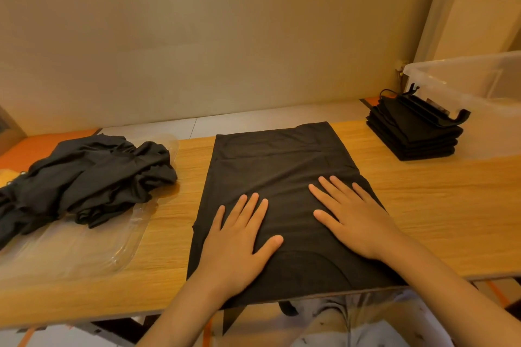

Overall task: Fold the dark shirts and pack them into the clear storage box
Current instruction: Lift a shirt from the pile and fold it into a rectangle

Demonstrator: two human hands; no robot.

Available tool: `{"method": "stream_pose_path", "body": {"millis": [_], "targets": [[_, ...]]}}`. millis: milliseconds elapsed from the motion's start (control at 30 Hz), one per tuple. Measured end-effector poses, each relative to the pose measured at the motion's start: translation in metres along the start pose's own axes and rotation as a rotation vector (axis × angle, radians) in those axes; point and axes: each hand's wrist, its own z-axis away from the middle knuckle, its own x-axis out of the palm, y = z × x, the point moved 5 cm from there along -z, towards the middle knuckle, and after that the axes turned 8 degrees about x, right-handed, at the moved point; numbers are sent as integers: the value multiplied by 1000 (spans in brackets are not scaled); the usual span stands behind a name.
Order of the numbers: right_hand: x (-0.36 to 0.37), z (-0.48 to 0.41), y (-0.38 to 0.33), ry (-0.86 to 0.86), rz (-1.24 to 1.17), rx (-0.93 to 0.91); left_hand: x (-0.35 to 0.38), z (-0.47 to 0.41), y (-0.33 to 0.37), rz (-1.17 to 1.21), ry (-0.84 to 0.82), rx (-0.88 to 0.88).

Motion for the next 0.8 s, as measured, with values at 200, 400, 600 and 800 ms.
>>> {"method": "stream_pose_path", "body": {"millis": [200, 400, 600, 800], "targets": [[5, 26, 1, 11, 5, 34, 1, 18, 12, 28, -23, 48], [-25, 12, 1, 94, -123, 71, -38, -10, -7, 157, 80, 71], [-6, -67, 9, -3, -75, 172, -18, -89, -49, 5, -103, -17], [-4, -110, 17, -23, -33, 180, -15, -120, -68, -5, -27, -32]]}}
